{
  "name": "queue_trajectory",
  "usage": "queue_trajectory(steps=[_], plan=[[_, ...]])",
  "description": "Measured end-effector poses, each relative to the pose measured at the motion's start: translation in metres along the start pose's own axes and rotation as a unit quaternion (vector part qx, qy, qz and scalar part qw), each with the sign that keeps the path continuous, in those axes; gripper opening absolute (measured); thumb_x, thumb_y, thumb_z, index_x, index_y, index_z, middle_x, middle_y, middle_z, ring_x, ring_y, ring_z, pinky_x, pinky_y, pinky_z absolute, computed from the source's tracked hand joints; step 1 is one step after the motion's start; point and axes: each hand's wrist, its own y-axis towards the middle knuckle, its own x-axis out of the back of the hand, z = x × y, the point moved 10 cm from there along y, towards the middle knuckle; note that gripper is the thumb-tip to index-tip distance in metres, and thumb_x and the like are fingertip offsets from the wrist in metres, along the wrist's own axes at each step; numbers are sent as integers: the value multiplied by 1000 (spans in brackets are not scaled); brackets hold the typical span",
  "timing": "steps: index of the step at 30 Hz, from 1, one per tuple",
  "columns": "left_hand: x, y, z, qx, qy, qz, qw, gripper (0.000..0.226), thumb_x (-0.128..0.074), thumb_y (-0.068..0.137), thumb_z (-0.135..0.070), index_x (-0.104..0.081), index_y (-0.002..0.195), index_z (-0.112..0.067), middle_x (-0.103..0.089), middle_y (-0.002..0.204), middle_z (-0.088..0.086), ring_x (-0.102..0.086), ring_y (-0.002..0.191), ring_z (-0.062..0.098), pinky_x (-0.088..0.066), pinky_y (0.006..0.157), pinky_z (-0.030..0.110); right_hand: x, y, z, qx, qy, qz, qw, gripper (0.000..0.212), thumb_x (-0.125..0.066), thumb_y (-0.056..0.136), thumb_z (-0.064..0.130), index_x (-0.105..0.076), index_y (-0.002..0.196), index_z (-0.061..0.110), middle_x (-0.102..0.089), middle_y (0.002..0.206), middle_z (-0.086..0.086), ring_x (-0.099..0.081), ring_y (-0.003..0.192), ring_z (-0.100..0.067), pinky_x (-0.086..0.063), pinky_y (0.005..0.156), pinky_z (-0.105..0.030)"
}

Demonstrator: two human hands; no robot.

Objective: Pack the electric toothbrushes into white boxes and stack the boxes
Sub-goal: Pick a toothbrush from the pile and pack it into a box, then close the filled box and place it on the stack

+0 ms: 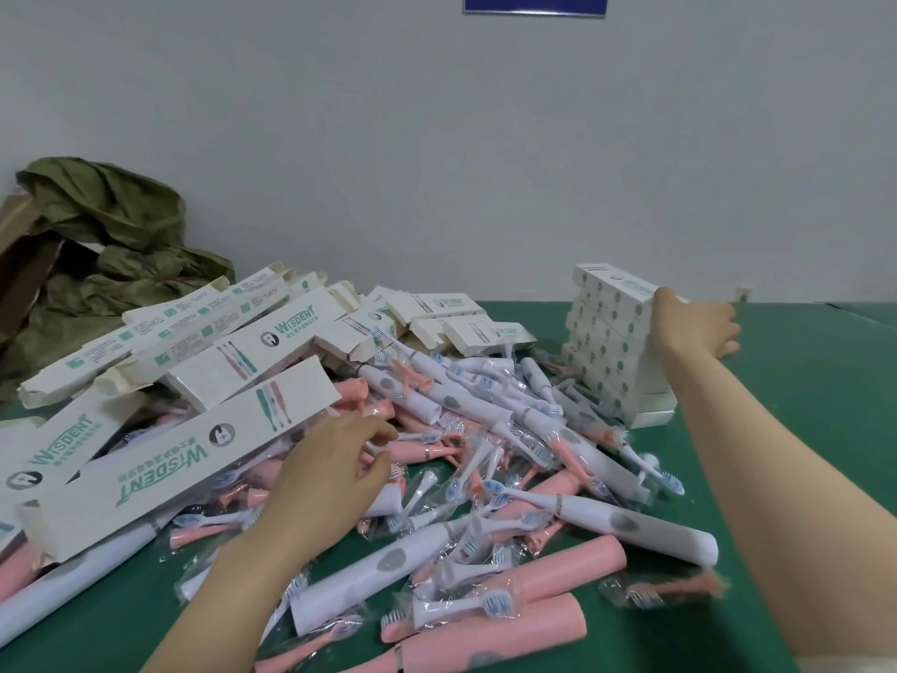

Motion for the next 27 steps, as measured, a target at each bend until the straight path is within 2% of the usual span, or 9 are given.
queue_trajectory(steps=[4,9,14,17,20,22,23,25,27], plan=[[-1,0,-3,2,2,3,1000,21,-54,91,-27,-62,111,-30,-59,101,-14,-50,91,6,-38,76,25,-5,6,-3,-17,29,22,999,55,-51,87,33,-39,129,-1,-47,134,-17,-37,125,-35,-33,100,-39],[-1,0,-2,4,8,7,1000,22,-53,92,-30,-62,112,-32,-60,105,-15,-49,97,5,-38,79,25,6,-1,3,20,30,-1,999,60,-51,87,37,-37,131,-2,-42,136,-20,-32,127,-35,-32,95,-38],[-2,3,-5,0,15,9,1000,22,-52,92,-30,-61,112,-32,-57,101,-17,-47,90,3,-36,74,24,39,-31,41,209,16,-68,975,41,-51,86,28,-45,114,0,-44,124,-20,-33,116,-32,-22,80,-30],[0,7,-13,-20,-7,0,1000,20,-56,91,-25,-63,109,-30,-54,98,-18,-43,87,1,-31,75,22,31,-76,68,346,-10,-44,937,31,-52,87,18,-48,111,-2,-47,114,-19,-38,107,-31,-23,80,-29],[32,12,-14,-13,-16,-102,995,25,-61,88,-18,-64,111,-24,-58,108,-11,-43,102,7,-27,85,21,9,-132,79,421,19,22,906,24,-54,84,8,-51,106,-1,-48,104,-12,-36,94,-23,-21,75,-24],[62,16,7,47,42,-174,983,45,-67,82,-15,-56,126,-18,-54,123,2,-38,117,19,-30,95,29,-13,-168,80,445,27,80,892,23,-55,83,6,-52,104,0,-44,98,-6,-33,92,-19,-19,72,-21],[69,18,24,94,88,-161,979,60,-70,80,-20,-47,135,-16,-48,132,7,-33,122,24,-31,99,36,-25,-184,79,452,25,112,885,22,-55,82,6,-51,103,1,-42,97,-4,-33,91,-19,-20,71,-22],[67,21,56,172,158,-61,970,79,-72,77,-40,-35,142,-15,-44,137,12,-34,125,30,-31,103,42,-47,-210,74,455,20,174,873,18,-55,83,6,-51,101,3,-43,95,-2,-35,91,-19,-24,72,-26],[56,16,65,175,192,24,965,86,-70,71,-57,-36,140,-20,-53,130,9,-45,119,30,-38,97,40,-63,-227,65,440,23,229,868,15,-54,84,6,-50,98,7,-47,96,-1,-39,92,-19,-27,74,-26]])
